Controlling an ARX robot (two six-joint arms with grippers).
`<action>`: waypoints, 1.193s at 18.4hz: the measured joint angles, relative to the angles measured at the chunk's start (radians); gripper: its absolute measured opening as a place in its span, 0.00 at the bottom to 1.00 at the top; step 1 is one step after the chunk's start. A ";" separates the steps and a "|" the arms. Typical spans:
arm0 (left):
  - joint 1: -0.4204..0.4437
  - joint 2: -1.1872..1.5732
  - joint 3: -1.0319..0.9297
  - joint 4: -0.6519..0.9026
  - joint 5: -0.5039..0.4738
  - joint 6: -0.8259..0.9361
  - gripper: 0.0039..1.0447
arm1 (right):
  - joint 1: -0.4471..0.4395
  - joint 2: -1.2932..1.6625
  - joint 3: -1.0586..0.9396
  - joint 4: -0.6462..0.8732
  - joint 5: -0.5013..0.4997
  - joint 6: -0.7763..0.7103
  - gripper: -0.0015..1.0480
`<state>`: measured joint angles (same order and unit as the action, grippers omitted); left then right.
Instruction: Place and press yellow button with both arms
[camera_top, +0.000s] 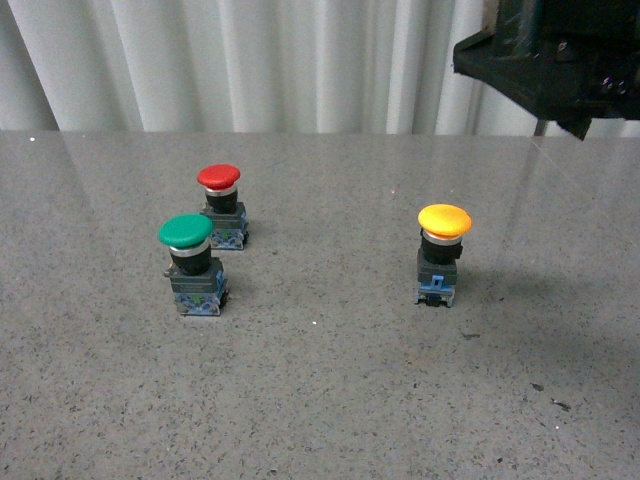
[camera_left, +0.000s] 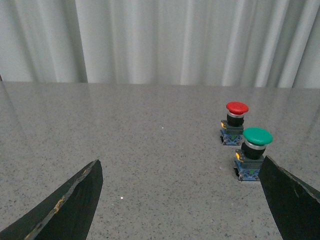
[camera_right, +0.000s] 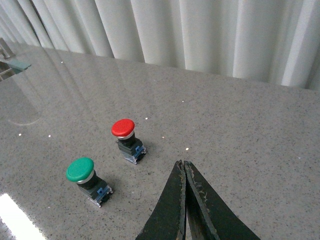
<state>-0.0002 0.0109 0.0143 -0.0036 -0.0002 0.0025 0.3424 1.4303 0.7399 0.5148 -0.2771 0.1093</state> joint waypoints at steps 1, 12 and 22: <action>0.000 0.000 0.000 0.000 0.000 0.000 0.94 | -0.012 -0.031 -0.010 -0.013 -0.002 0.000 0.02; 0.000 0.000 0.000 0.000 0.000 0.000 0.94 | -0.247 -0.571 -0.473 0.090 0.368 -0.096 0.02; 0.000 0.000 0.000 0.000 0.000 0.000 0.94 | -0.343 -0.846 -0.664 -0.014 0.277 -0.103 0.02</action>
<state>-0.0002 0.0109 0.0143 -0.0036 -0.0002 0.0021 -0.0002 0.5838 0.0761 0.5007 -0.0006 0.0067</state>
